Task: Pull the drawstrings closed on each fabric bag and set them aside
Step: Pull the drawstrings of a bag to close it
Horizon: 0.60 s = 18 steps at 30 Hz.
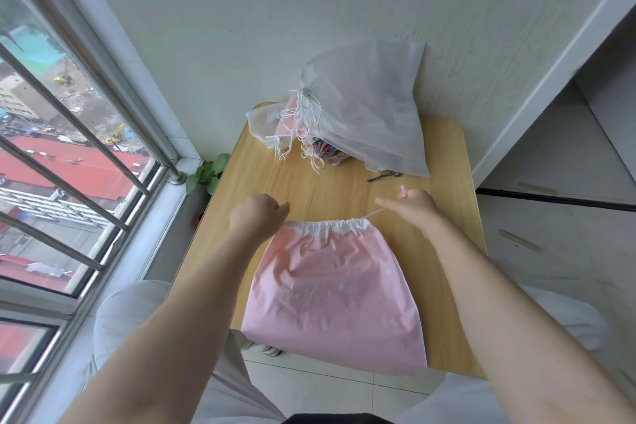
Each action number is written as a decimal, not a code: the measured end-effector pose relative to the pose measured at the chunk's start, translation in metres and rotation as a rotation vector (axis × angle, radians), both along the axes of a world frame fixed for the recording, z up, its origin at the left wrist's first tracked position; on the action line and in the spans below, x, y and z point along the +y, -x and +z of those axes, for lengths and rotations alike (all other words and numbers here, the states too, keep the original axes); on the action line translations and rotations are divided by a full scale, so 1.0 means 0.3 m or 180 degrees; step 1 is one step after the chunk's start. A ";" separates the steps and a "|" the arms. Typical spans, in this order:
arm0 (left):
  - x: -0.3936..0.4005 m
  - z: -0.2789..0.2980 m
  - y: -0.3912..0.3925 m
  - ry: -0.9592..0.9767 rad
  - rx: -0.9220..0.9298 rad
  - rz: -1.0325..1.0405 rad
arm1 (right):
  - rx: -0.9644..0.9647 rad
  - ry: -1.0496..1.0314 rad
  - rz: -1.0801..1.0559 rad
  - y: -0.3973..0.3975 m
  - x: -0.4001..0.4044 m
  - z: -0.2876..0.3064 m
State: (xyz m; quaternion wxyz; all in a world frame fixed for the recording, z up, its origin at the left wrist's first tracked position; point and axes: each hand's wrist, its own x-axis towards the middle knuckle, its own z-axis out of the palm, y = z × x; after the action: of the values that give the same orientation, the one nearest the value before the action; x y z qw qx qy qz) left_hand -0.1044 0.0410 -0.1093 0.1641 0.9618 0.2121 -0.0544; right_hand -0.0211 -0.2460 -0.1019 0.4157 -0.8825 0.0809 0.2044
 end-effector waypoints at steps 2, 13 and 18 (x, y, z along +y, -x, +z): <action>-0.025 0.014 -0.001 -0.0147 0.0025 0.0009 | -0.0173 -0.0036 -0.0127 0.011 0.026 -0.001; 0.100 -0.074 0.066 0.0995 0.0026 0.1499 | -0.1112 0.1959 0.0097 0.032 -0.022 -0.034; 0.087 -0.035 0.038 0.1558 0.0270 0.1691 | -0.1076 0.1326 0.0073 0.019 0.015 -0.059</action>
State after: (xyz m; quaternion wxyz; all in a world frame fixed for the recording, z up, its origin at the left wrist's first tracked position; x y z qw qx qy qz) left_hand -0.1159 0.0671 -0.1199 0.3890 0.8022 0.4420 -0.0988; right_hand -0.0267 -0.2415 -0.1196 0.2305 -0.9715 0.0406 0.0378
